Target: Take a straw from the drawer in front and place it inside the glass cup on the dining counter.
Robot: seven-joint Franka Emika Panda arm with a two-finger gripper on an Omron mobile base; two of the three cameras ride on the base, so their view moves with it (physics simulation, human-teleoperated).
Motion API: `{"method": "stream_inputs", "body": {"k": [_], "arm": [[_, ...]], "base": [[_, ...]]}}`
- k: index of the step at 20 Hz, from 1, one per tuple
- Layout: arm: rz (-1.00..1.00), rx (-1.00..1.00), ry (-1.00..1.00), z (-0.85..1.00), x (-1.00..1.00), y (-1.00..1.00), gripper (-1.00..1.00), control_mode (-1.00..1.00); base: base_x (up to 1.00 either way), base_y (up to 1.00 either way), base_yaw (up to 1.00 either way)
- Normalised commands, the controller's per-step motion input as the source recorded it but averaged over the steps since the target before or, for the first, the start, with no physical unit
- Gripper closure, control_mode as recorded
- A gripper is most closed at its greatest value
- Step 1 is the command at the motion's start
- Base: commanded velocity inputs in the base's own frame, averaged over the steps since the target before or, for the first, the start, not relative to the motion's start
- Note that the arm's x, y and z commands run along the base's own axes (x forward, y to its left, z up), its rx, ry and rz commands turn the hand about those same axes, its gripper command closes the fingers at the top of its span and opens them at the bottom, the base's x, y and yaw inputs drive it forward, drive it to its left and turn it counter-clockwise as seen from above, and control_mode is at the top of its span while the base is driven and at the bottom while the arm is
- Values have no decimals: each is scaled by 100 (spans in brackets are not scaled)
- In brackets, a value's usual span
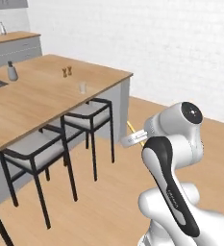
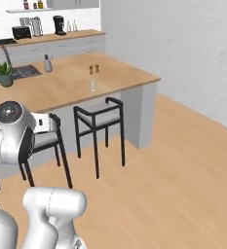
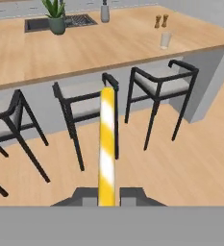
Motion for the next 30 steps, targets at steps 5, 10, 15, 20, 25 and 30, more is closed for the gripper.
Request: {"method": "stream_inputs", "body": {"k": [5, 10, 15, 20, 25, 30], "arm": [[0, 0, 0, 0, 0, 0, 100, 100], [0, 0, 0, 0, 0, 0, 100, 100], [0, 0, 0, 0, 0, 0, 100, 100], [0, 0, 0, 0, 0, 0, 100, 100], [0, 0, 0, 0, 0, 0, 100, 100], [0, 0, 0, 0, 0, 0, 100, 100]], "base": [[83, -81, 32], [85, -79, 32], [89, -76, 32], [95, -70, 32], [83, -40, 26], [50, 24, 11]]}}
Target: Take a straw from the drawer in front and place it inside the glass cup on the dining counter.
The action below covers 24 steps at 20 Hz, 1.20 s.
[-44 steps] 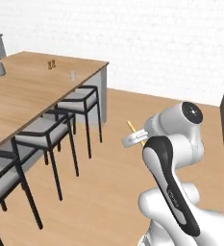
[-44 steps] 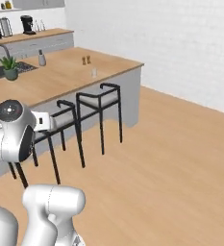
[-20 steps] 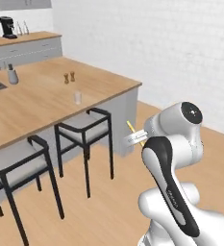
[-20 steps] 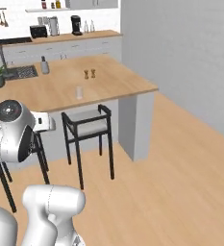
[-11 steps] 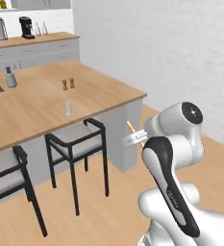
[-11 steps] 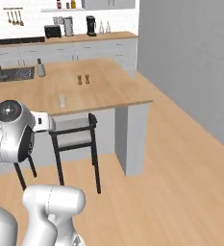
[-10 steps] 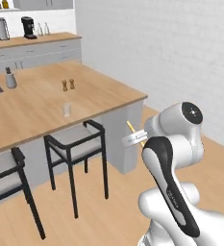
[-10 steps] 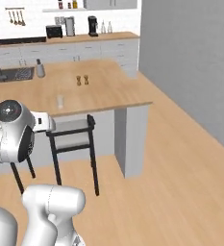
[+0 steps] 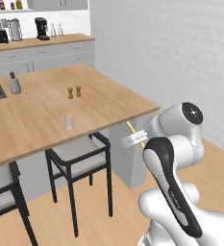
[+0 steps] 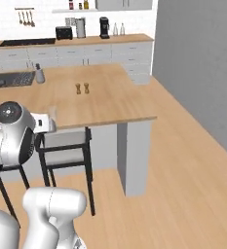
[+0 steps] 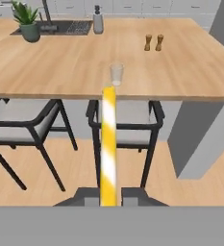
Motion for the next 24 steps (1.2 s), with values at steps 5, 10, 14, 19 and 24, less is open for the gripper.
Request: {"method": "stream_inputs", "body": {"k": [5, 10, 14, 19, 24], "arm": [[0, 0, 0, 0, 0, 0, 100, 100], [0, 0, 0, 0, 0, 0, 100, 100], [0, 0, 0, 0, 0, 0, 100, 100], [0, 0, 0, 0, 0, 0, 100, 100], [0, 0, 0, 0, 0, 0, 100, 100]], "base": [[58, 53, 16], [34, 73, 28], [7, 85, 28], [51, 27, 17], [74, 0, 11]]}}
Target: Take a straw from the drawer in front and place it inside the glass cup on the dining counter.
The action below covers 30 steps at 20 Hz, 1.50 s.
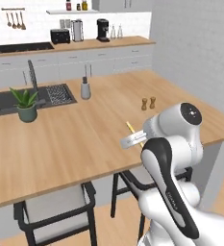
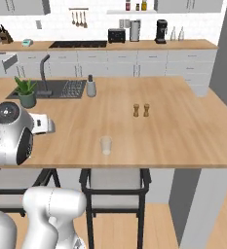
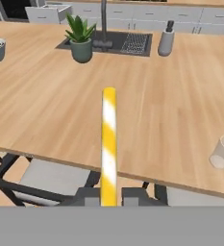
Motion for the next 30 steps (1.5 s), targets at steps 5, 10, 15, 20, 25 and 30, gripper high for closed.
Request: {"method": "stream_inputs", "body": {"k": [5, 10, 15, 20, 25, 30], "arm": [[0, 0, 0, 0, 0, 0, 100, 100], [0, 0, 0, 0, 0, 0, 100, 100], [0, 0, 0, 0, 0, 0, 100, 100], [0, 0, -2, 0, 50, -3, 100, -100], [3, 0, -8, 0, 84, -36, 100, -100], [23, 0, -18, 0, 30, -82, 100, -100]], "base": [[36, 50, 9], [54, 36, 0], [75, 19, 0], [31, 0, 0], [0, 0, 0], [0, 0, 0]]}}
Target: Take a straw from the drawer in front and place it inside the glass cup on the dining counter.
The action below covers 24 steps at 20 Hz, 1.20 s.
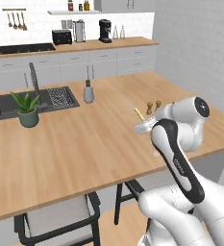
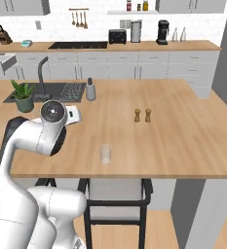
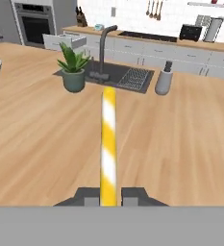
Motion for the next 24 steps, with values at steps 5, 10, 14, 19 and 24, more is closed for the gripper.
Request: {"method": "stream_inputs", "body": {"k": [5, 10, 14, 19, 24], "arm": [[30, 0, -15, 0, 9, -73, 100, -100], [23, 1, 0, 0, 22, -42, 100, -100], [5, 0, 2, -3, 8, -1, 100, -100], [0, 1, 0, 0, 0, -17, 100, -100], [0, 1, -4, -2, 0, -17, 100, -100]], "base": [[0, 0, 0], [0, 0, 0], [0, 0, 0], [0, 0, 0], [0, 0, 0]]}}
